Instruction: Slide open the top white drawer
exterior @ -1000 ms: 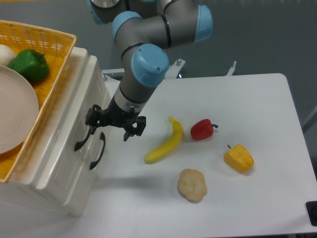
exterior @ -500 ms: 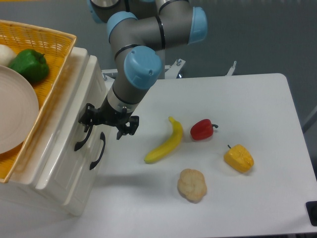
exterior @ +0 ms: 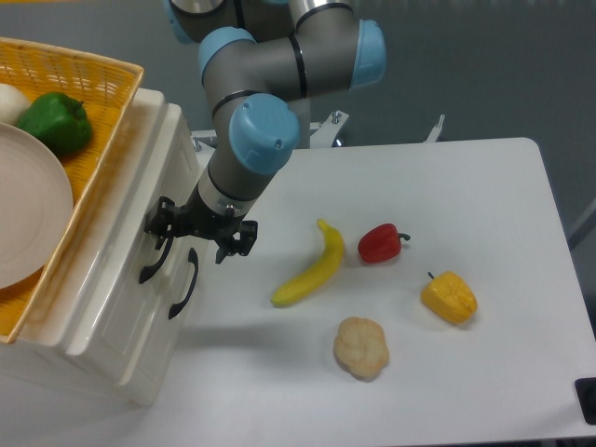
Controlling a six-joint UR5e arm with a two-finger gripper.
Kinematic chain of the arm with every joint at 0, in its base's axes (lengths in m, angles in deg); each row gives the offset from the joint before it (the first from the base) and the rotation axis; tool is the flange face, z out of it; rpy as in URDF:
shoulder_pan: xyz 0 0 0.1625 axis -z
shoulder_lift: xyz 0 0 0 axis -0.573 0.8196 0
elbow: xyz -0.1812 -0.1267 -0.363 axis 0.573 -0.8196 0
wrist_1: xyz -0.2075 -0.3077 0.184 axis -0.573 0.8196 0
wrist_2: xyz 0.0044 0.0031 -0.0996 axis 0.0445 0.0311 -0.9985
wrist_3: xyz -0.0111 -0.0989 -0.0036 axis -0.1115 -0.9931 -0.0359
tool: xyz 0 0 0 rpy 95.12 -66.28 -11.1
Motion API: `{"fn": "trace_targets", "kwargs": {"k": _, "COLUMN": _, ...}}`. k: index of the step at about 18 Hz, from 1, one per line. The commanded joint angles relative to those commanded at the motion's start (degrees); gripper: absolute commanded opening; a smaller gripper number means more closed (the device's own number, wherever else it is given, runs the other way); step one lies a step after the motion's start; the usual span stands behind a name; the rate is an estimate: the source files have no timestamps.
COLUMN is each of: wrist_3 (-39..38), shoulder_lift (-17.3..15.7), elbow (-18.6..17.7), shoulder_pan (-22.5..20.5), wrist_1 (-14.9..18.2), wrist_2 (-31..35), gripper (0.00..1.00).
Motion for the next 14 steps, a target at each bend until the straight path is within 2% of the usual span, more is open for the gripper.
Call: {"fn": "trace_targets", "kwargs": {"k": 14, "wrist_3": 0.3, "shoulder_lift": 1.0, "elbow": 0.9, "shoulder_pan": 0.1, "wrist_1": -0.4, "wrist_2": 0.9, "gripper": 1.0}}
